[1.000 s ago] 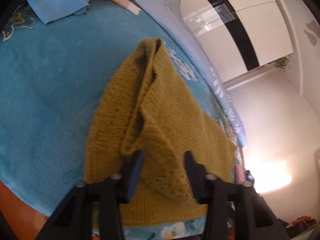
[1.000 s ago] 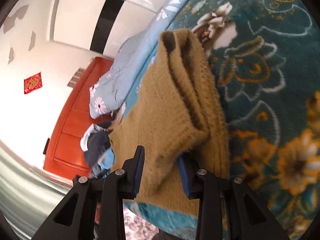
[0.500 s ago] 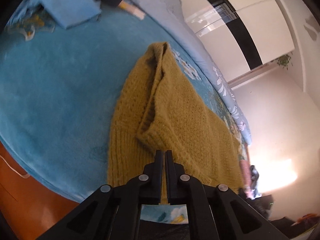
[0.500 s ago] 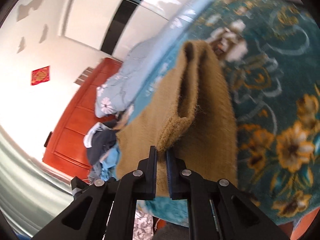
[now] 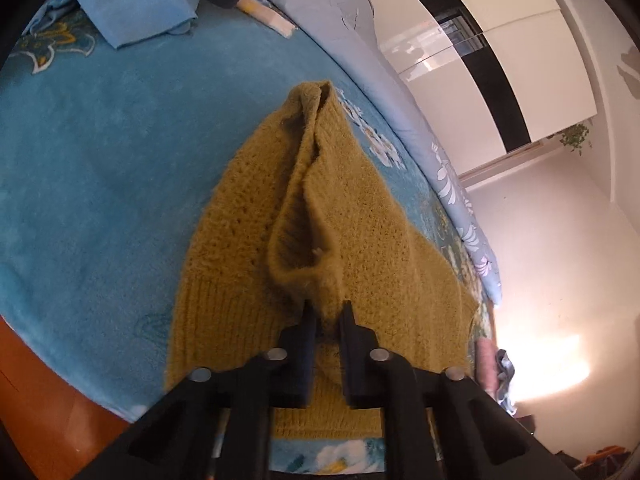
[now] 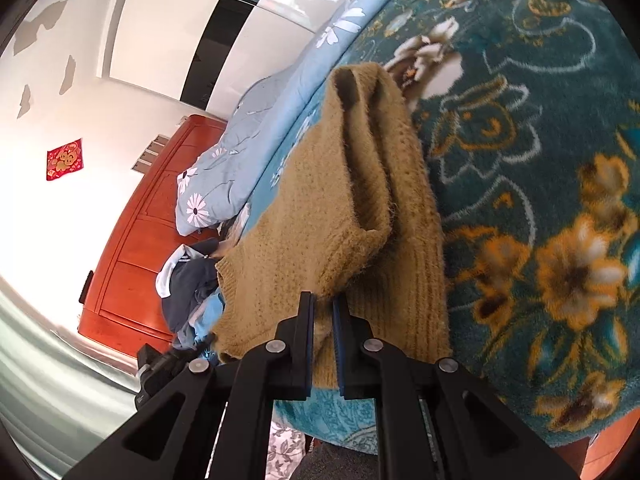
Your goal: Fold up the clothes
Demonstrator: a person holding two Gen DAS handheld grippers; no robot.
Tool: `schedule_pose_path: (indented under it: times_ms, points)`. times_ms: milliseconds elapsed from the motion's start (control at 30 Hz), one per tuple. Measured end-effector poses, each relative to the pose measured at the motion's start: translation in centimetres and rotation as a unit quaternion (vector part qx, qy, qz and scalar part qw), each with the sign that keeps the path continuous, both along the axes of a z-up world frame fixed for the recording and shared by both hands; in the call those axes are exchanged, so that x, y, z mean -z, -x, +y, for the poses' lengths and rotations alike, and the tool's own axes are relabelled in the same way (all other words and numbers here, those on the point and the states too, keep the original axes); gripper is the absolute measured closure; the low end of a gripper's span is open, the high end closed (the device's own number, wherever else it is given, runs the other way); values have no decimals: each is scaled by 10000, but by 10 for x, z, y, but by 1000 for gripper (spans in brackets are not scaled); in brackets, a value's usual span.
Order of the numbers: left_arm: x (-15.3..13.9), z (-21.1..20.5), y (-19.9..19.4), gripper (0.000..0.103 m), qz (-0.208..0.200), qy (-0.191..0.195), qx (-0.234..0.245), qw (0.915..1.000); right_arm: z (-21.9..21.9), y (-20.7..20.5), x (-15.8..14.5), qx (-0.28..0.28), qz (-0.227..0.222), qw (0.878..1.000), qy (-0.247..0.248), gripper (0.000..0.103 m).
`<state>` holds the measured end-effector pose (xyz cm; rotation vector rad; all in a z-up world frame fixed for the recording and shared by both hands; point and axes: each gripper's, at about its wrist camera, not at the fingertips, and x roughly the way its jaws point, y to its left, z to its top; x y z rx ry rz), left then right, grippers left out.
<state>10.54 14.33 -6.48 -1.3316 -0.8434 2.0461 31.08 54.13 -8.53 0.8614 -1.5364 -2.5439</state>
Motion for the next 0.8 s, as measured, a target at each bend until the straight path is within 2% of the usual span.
schedule_pose_path:
  times_ms: [167, 267, 367, 433, 467, 567, 600, 633, 700, 800]
  points:
    - [-7, -15, -15, 93, 215, 81, 67, 9997, -7, -6, -11, -133, 120, 9994, -284, 96]
    - [11, -25, -19, 93, -26, 313, 48, 9995, -8, -8, -5, -150, -57, 9991, -393, 96]
    - [24, -29, -16, 89, -297, 132, 9, 9995, -4, -10, 9, -67, -401, 9985, -375, 96]
    - [19, -34, -14, 88, -250, 187, -39, 9995, -5, -13, 5, -87, -442, 9975, -547, 95]
    - [16, -36, -13, 86, -214, 240, -66, 9995, -6, -14, 3, -86, -460, 9969, -631, 94]
    - [-2, -45, -17, 70, 122, 758, -444, 9961, 0, -25, -3, 154, -444, 9953, -852, 94]
    - [-9, -46, -20, 51, 283, 946, -571, 9935, 2, -29, -4, 233, -439, 9945, -926, 86]
    - [-16, -47, -25, 35, 463, 1139, -686, 9900, 4, -33, -6, 313, -434, 9936, -999, 63]
    - [-28, -33, -30, 33, 732, 1210, -498, 9887, 9, -40, -9, 478, -434, 9916, -1125, 32]
    - [-39, 10, -36, 31, 1071, 1246, 248, 9861, 18, -33, 4, 661, -532, 9932, -795, 32]
